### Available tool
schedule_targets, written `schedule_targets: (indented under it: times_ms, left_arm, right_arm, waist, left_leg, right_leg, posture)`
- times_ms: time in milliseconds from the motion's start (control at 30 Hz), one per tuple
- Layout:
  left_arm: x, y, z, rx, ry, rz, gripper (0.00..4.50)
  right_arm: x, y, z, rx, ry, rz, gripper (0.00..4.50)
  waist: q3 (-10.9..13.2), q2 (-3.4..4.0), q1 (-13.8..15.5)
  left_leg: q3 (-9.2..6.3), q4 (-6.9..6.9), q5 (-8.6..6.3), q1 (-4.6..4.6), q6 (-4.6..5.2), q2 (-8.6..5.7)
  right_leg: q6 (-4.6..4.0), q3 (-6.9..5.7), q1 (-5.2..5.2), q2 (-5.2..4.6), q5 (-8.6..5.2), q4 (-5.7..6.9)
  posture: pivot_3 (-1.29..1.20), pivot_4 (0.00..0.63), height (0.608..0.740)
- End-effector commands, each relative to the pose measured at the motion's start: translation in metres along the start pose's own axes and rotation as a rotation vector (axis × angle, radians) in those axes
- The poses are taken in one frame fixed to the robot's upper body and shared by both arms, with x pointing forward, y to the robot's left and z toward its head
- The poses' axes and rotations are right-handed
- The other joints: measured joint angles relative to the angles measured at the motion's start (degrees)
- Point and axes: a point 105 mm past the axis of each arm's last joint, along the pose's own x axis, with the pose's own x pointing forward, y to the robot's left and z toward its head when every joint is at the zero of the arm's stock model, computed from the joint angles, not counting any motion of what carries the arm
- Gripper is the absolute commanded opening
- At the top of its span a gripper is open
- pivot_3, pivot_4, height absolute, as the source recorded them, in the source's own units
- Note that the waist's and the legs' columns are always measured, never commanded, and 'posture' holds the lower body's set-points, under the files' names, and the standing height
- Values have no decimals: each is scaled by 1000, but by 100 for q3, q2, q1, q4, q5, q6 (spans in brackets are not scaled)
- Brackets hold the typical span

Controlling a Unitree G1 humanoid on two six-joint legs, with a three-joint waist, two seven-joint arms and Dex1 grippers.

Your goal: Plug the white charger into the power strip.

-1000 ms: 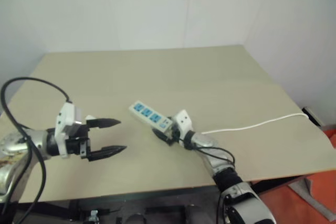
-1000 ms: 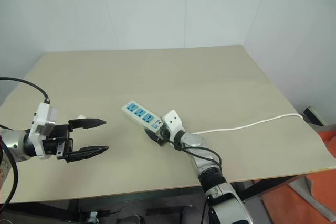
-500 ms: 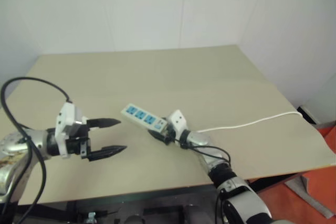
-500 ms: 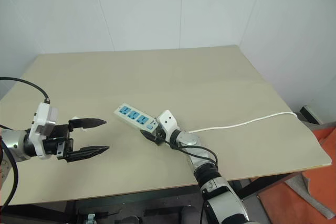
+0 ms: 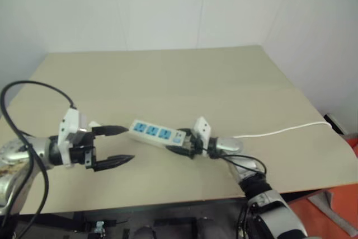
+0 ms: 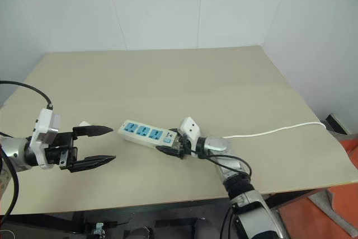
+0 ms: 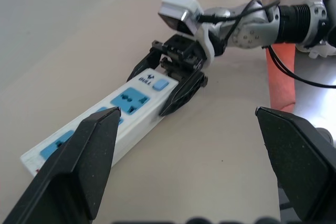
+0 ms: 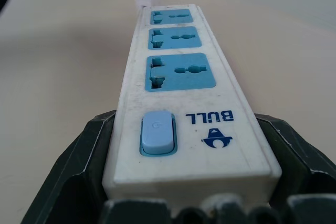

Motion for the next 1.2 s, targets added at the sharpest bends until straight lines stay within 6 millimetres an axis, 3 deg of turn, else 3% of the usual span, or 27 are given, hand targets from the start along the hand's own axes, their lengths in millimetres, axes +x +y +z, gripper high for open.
schedule_targets:
  times_ms: [33, 267, 467, 667, 900, 1000, 1200]
  left_arm:
    - [-10, 7, 8, 58, 31, 24, 4500]
    - [-26, 24, 4, 113, 147, 39, 4500]
    - [-35, 38, 4, 172, 236, 5, 4500]
    - [-55, 85, -6, 424, 600, -6, 4500]
    - [-38, 127, 13, 717, 787, -136, 4500]
    - [-30, 134, 11, 791, 880, -223, 4500]
    - [-24, 134, -4, 764, 999, -367, 4500]
  right_arm:
    - [-2, 13, 18, -34, -51, 123, 3413]
    - [1, 22, 10, -34, -26, 206, 3413]
    - [3, 18, -2, -22, -13, 193, 3413]
    - [2, 18, -8, -42, 8, 222, 3413]
    - [6, 17, -6, -58, 9, 245, 3413]
    - [6, 16, -6, -59, 14, 248, 3413]
    - [4, 17, -9, -57, 24, 248, 3413]
  waist:
    - [0, 1, 0]
    - [2, 2, -2]
    - [3, 1, 4]
    - [3, 1, 20]
    - [2, -2, 45]
    - [3, -2, 8]
    - [3, -3, -4]
  left_leg:
    - [1, 0, 0, 3, 0, 0]
    - [8, 0, 0, 6, 0, 0]
    - [10, 0, 0, 5, 0, 0]
    - [12, 1, 0, 7, 0, 0]
    - [13, 11, 0, -8, 1, -2]
    - [15, 15, 0, -14, 1, -3]
    - [21, 17, -1, -16, 3, -3]
  right_leg:
    - [0, 0, 2, 0, 0, 0]
    - [-1, 5, 0, 1, 0, 1]
    - [-2, 6, 0, 2, 1, 2]
    - [-3, 7, 1, 5, 2, 2]
    - [-7, 10, -2, 7, 5, 1]
    - [-9, 12, -5, 7, 7, 4]
    - [-6, 24, -11, 8, 5, 11]
  posture:
    - [0, 150, 740]
    - [0, 150, 740]
    - [0, 150, 740]
    - [0, 150, 740]
    - [0, 150, 740]
    - [0, 150, 740]
    - [0, 150, 740]
